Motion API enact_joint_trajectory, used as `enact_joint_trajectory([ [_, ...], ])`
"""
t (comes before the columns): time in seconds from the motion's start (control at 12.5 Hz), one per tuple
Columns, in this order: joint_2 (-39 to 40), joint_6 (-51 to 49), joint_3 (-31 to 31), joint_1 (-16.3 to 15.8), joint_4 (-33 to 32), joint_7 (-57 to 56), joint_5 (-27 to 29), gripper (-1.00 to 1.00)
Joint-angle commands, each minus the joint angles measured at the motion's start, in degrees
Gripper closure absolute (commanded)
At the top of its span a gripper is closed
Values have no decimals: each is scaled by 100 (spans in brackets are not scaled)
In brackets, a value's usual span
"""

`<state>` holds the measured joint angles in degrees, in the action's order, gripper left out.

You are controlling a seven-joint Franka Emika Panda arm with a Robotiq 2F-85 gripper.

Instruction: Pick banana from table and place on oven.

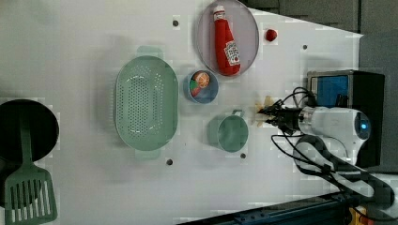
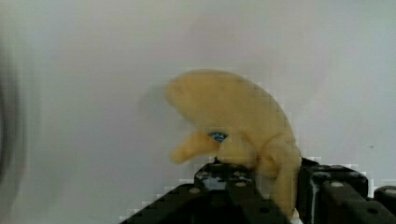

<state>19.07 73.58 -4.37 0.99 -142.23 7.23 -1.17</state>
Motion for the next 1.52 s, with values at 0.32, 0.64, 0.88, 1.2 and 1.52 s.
enact_joint_trajectory([
  [0.32,-2377,-2731,167,-46,618,199,-38,48],
  [0.64,-3183,-4812,168,-45,1752,199,-36,48],
  [0.88,-3141,-5854,-21,36,2565,189,-46,48],
  [1.2,-2733,-6093,-810,180,3412,-937,-222,48],
  [1.52,-2012,-5969,-1839,230,3854,-2642,-326,48],
])
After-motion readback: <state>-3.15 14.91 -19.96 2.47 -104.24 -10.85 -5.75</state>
